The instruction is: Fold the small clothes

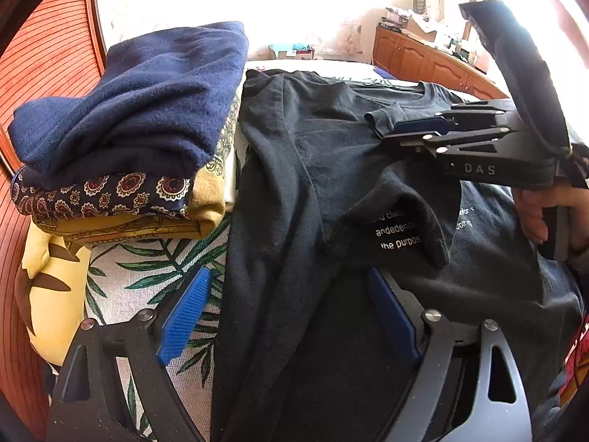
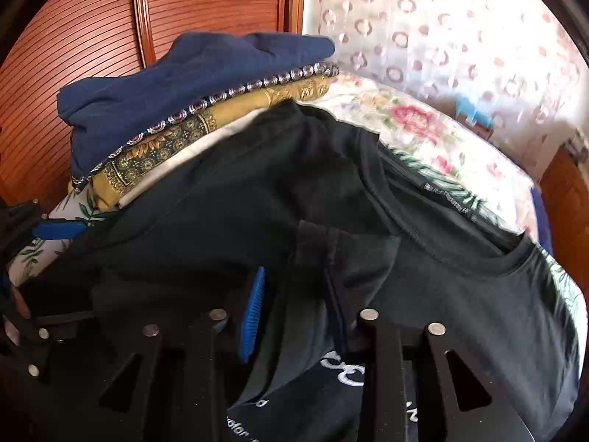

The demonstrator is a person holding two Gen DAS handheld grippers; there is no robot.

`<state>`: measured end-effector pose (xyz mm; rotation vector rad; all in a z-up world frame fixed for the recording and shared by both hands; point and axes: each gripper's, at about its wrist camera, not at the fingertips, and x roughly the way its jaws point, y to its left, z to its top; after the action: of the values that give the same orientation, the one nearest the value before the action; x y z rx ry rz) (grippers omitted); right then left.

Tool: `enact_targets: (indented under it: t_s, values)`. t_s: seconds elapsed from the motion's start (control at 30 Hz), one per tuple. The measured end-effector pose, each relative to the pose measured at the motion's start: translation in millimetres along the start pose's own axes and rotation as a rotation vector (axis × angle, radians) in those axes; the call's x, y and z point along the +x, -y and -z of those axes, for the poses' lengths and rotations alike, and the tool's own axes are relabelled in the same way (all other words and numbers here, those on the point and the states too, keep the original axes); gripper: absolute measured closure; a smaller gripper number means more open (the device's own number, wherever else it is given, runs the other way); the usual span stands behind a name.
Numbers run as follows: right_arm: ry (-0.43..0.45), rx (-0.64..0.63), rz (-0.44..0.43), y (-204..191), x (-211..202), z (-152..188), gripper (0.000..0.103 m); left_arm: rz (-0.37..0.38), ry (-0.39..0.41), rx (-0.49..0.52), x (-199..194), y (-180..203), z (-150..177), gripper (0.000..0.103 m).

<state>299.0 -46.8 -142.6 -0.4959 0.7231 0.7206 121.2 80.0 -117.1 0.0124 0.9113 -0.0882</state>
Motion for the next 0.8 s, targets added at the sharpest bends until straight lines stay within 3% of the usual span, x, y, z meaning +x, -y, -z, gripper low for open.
enact_targets:
  t_s: [0.1,0.17,0.53,0.8]
  values:
    - [0.004,0.000,0.012,5,0,4,0.094,0.000,0.000,0.000,1,0,-1,0.016]
    - [0.011,0.011,0.026,10,-2,9,0.096,-0.001,0.000,0.000,1,0,-1,0.016]
    - [0.049,0.153,0.102,59,-32,41,0.097,0.000,0.000,0.000,1,-1,-1,0.016]
    - [0.045,0.157,0.145,61,-52,61,0.085,0.000,0.000,0.000,1,-1,0,0.016]
